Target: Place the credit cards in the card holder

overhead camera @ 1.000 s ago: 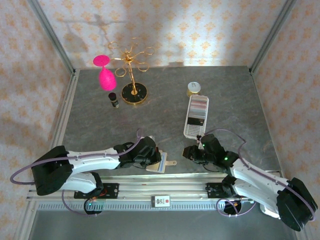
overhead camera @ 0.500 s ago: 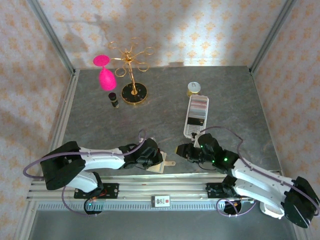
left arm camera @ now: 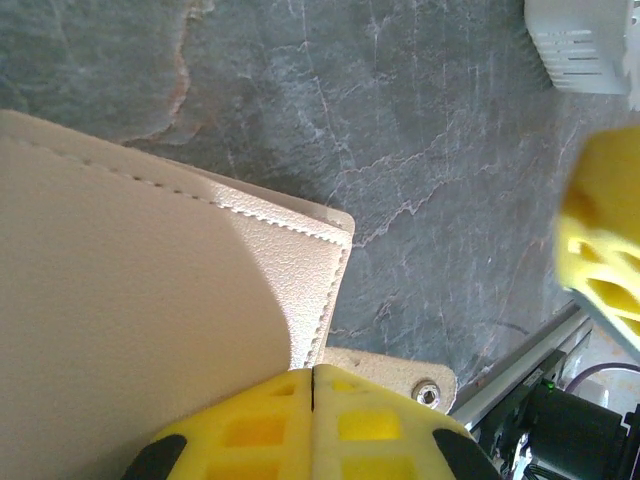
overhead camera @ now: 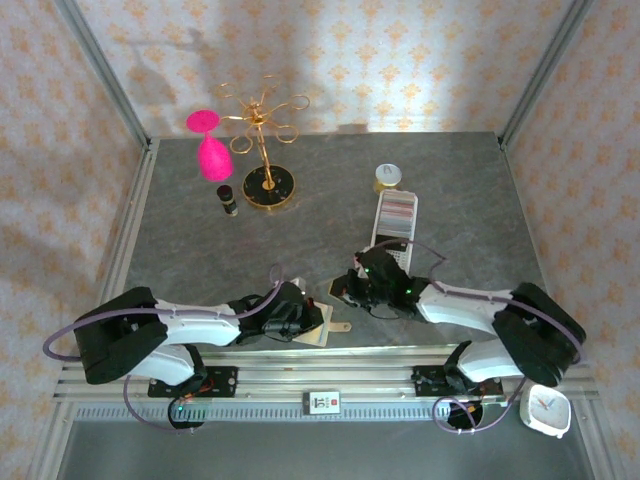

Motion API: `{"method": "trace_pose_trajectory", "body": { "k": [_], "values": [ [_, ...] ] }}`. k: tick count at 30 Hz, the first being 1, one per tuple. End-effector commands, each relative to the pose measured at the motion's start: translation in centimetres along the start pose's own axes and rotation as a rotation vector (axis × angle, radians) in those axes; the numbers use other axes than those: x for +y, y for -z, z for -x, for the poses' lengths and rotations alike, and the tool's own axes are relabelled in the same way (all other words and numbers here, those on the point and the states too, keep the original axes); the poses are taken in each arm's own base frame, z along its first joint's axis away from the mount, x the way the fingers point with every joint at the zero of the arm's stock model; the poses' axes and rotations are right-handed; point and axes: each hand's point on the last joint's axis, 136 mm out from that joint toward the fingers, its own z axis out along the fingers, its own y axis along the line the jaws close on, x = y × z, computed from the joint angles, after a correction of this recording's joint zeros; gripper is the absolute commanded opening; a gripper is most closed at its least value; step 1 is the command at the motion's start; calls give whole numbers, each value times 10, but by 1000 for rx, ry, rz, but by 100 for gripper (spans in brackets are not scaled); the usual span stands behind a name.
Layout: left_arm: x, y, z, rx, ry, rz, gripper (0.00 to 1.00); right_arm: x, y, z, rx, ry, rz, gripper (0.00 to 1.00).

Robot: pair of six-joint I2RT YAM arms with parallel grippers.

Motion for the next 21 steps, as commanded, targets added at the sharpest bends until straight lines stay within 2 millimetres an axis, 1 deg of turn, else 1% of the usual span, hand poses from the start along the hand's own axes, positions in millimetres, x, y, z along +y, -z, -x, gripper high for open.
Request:
{"method": "trace_pose_trajectory", "body": {
  "k": [1,4,10,16,18,21],
  "values": [
    [23,1,-6,28,37,53,0,15,-8,-2,39,32,51,0],
    [25,1,-7,30,43,50,0,13,-15,-7,78,29,56,0],
    [25,0,-8,32,47,39,0,-8,-26,-17,131,16,3,0],
    [25,0,-8,32,51,30,0,-21,-30,-27,160,22,-29,0],
    [25,-1,-8,32,51,31,0,-27,-30,-30,161,22,-46,0],
    [24,-1,-8,35,51,27,0,-44,-30,-36,174,15,-91,0]
  ]
}}
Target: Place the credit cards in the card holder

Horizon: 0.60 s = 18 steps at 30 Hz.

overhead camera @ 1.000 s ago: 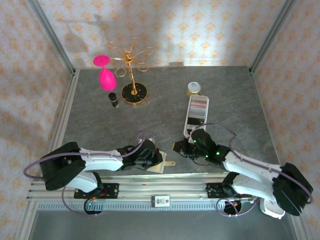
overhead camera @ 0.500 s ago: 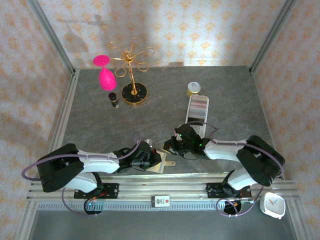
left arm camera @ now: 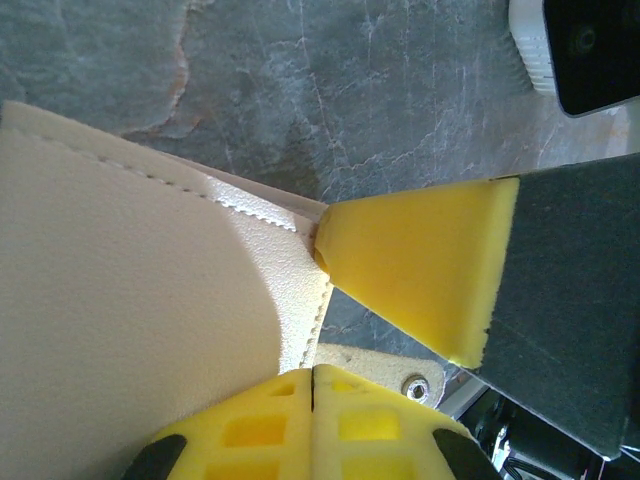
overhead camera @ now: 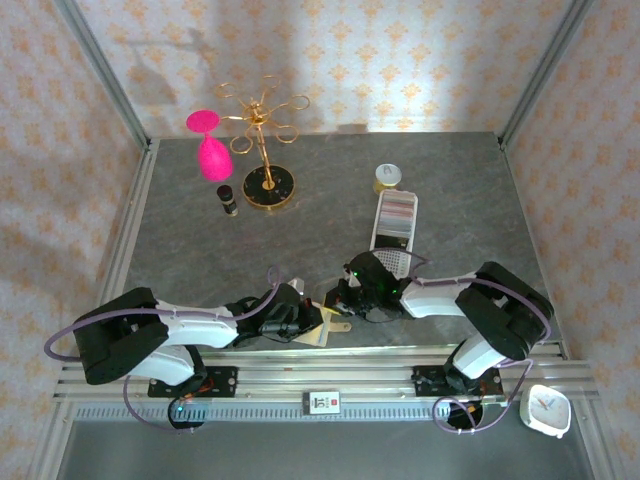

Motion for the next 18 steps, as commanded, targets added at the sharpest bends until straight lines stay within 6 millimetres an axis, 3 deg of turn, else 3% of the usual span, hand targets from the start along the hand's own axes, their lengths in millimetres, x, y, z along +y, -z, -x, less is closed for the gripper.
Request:
{"method": "trace_pose_trajectory", "body": {
  "k": [1,8,12,18],
  "values": [
    [23,0,-6,29,26,66,0,-24,-5,-12,26,11,-70,0],
    [9,13,2,-11,5,38,0,-63,-3,-16,13,5,-206,0],
    [5,23,5,-35,-4,38,1,-68,-2,-15,5,5,-221,0],
    [29,36,5,-61,13,97,0,-62,-2,-10,-11,18,-220,0]
  ]
}}
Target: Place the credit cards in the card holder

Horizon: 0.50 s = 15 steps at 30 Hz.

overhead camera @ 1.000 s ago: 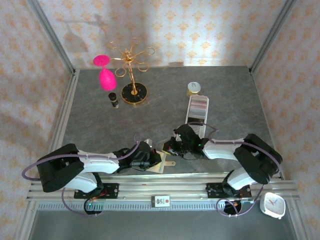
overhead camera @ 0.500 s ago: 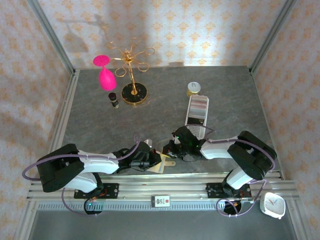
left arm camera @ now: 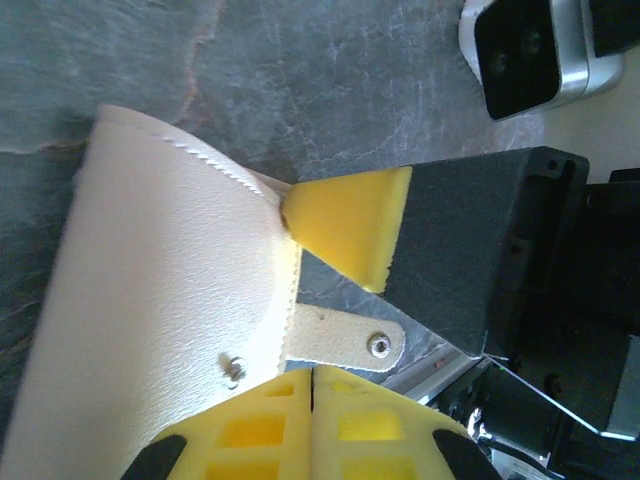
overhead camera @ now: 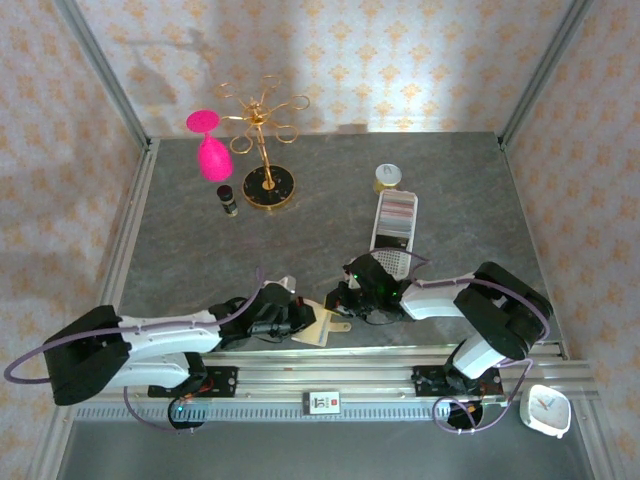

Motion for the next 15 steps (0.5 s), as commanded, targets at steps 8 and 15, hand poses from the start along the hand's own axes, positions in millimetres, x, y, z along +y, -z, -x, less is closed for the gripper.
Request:
{"method": "trace_pose_trajectory", "body": {
  "k": [8,15],
  "values": [
    [56,9,-3,-21,41,162,0,-40,-2,-7,12,-22,-186,0],
    [68,4,-5,-12,63,204,0,-17,6,4,-23,15,-153,0]
  ]
}}
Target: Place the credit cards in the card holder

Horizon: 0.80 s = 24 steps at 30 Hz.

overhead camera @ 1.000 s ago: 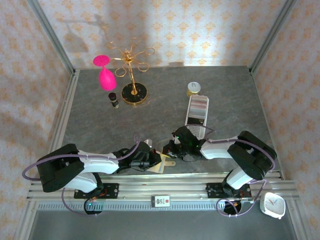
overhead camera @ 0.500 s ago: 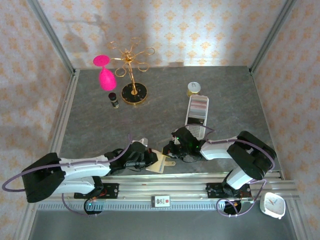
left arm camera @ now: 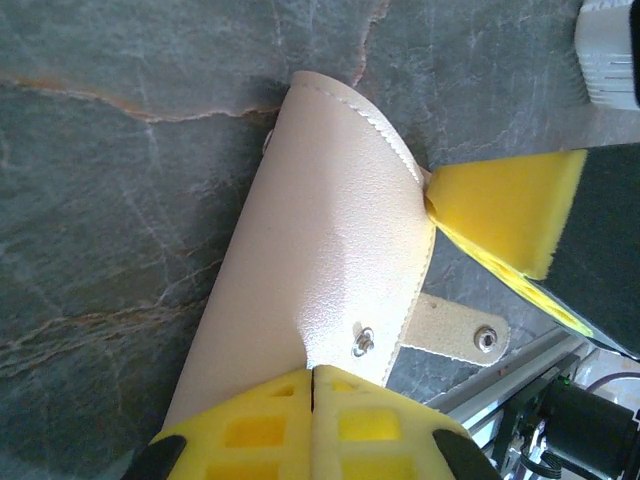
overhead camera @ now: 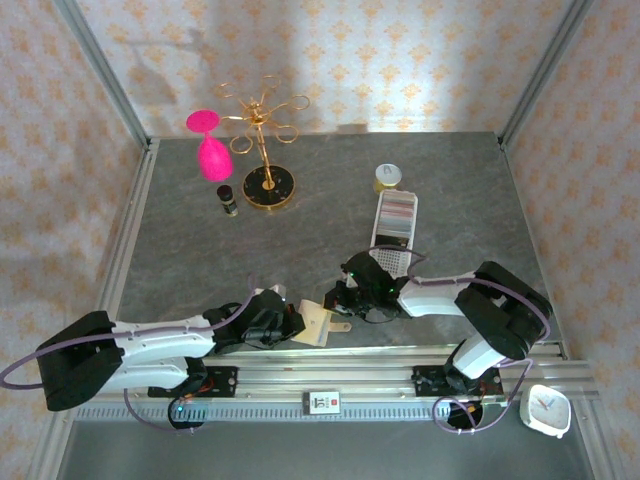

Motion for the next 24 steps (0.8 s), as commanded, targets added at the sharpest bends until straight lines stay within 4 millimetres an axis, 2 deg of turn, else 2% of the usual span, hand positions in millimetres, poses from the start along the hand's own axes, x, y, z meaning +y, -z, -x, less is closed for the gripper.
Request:
{"method": "trace_pose_trajectory", "body": {
  "k": [1,3,7,13,18,22,24],
  "values": [
    [30,-3,0,-10,31,105,0,-13,9,6,-50,8,-102,0],
    [32,-5,0,-6,31,118,0,-2,19,13,-87,26,-95,0],
    [33,-10,0,-3,32,143,0,2,36,15,-130,28,-109,15],
    [32,-12,2,-15,43,147,0,-22,59,2,-173,-15,-140,24],
    [33,-13,1,-15,52,134,0,-34,70,-13,-187,-62,-89,26],
    [33,-14,1,-15,59,130,0,-39,71,-21,-169,-83,-53,28],
    [33,-14,0,-13,59,131,0,-38,69,-25,-153,-86,-31,26]
  ]
}}
